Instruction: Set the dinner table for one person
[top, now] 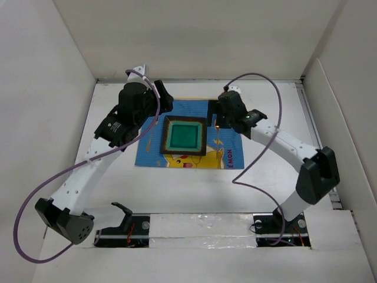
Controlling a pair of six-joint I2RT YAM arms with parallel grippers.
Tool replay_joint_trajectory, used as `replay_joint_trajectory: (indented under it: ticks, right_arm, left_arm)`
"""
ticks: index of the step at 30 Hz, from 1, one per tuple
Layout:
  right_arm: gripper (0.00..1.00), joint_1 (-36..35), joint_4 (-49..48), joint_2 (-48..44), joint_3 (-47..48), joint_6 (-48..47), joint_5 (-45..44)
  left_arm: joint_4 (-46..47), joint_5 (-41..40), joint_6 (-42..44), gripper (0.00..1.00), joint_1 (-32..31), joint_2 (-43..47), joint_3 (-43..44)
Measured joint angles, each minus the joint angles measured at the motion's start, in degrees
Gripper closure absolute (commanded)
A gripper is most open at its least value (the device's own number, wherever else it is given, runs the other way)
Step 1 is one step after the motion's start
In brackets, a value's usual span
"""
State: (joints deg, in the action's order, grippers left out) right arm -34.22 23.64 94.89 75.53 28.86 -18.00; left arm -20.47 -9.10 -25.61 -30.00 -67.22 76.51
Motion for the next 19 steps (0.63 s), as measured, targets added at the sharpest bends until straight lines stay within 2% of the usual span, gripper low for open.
replay_joint_trajectory:
  ticks: [6, 11, 15, 19]
  right_arm:
    - [0.0, -0.26, 6.03, -12.15, 4.15, -2.38, 4.63]
    - [0.0, 3.37, 3.41, -31.12, 4.13, -2.69, 2.97]
    - [0.0, 9.6, -2.8, -46.07, 4.13, -2.32, -2.27]
    - [0.0, 13.94, -7.1, -52.65, 3.41, -1.97, -3.63]
  left_arm:
    - [-0.68, -0.57, -0.11, 0.39, -0.02, -4.0, 8.48]
    - [-1.27, -5.25, 1.38, 0.32, 0.24, -3.32, 16.31]
    - [-0.5, -11.3, 2.89, 0.27, 0.94, 2.71, 16.11]
    - [1.18, -15.21, 3.23, 0.25, 1.25, 10.97, 10.78]
